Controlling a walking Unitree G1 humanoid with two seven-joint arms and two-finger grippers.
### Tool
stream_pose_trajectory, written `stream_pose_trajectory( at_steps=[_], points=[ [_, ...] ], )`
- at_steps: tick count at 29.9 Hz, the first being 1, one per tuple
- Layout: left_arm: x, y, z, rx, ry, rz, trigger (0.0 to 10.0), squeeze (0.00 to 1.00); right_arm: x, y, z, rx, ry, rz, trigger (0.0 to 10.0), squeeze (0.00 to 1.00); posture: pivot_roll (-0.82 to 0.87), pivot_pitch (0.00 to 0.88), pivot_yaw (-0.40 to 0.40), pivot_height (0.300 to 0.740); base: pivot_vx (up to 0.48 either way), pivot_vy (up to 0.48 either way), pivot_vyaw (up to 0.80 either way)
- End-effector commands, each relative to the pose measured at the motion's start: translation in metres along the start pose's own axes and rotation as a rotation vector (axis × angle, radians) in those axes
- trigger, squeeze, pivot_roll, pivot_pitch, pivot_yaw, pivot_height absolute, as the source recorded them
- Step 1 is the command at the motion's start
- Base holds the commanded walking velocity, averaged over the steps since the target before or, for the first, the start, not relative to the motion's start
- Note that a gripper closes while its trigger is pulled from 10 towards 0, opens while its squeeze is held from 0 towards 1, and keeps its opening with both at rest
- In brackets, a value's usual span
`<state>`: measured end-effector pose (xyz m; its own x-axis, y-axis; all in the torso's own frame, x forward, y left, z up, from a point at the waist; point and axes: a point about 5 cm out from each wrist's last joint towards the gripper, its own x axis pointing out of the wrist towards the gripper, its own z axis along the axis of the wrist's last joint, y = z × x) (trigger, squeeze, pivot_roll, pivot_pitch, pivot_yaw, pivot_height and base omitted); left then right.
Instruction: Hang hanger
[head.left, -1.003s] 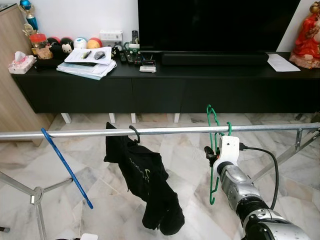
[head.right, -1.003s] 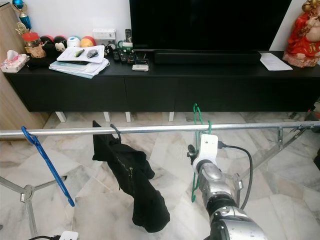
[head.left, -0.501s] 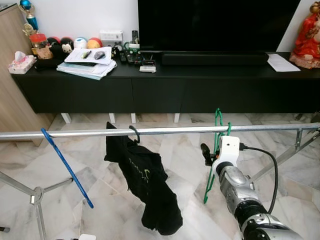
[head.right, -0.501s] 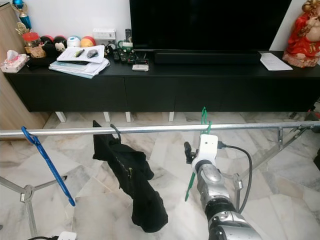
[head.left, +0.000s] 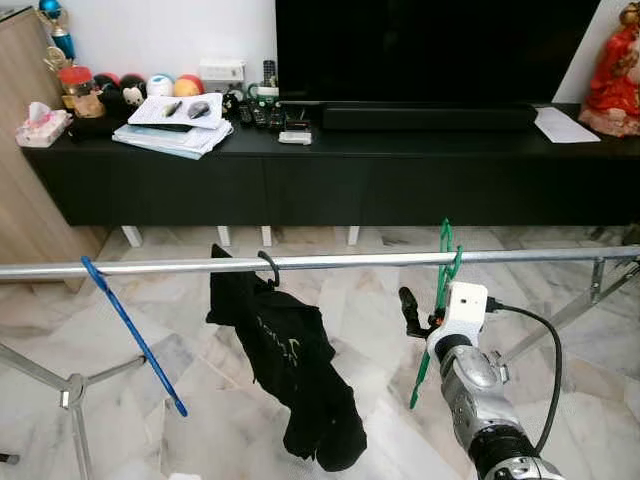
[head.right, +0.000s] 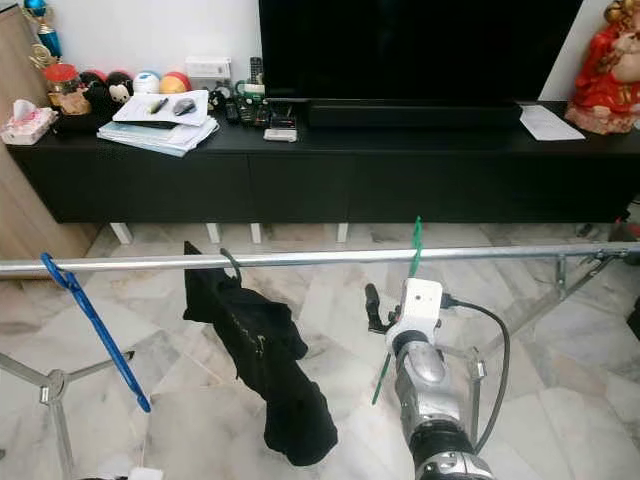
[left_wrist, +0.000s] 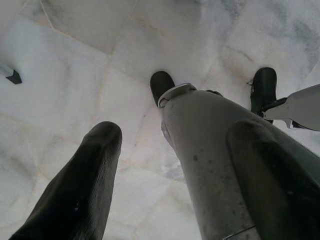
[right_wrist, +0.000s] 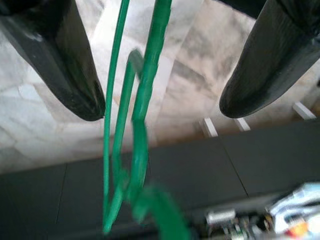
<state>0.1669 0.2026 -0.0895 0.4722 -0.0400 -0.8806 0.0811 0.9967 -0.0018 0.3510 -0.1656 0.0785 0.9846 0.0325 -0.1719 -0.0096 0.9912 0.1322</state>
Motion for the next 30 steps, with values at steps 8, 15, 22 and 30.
stream_pose_trajectory(
  at_steps=[8, 15, 22, 30],
  points=[
    [-0.003, 0.010, -0.012, 0.024, 0.037, 0.013, 10.0, 0.00, -0.014, -0.001, 0.003, 0.034, -0.121, 0.003, 10.0, 1.00, -0.05, 0.090, -0.006, 0.740, 0.000, 0.000, 0.00],
    [-0.003, 0.009, -0.009, 0.027, 0.033, 0.011, 10.0, 0.00, -0.028, -0.006, 0.006, 0.034, -0.216, -0.013, 10.0, 1.00, -0.05, 0.092, -0.007, 0.740, 0.000, 0.000, 0.00],
    [-0.001, 0.005, -0.004, 0.030, 0.027, 0.005, 10.0, 0.00, -0.045, -0.006, 0.012, 0.012, -0.315, -0.008, 10.0, 1.00, -0.06, 0.092, -0.010, 0.740, 0.000, 0.000, 0.00],
    [0.001, -0.001, 0.002, 0.030, 0.019, 0.000, 10.0, 0.00, -0.062, -0.036, -0.008, 0.090, -0.255, -0.268, 10.0, 1.00, -0.06, 0.090, -0.014, 0.740, 0.000, 0.000, 0.00]
  ],
)
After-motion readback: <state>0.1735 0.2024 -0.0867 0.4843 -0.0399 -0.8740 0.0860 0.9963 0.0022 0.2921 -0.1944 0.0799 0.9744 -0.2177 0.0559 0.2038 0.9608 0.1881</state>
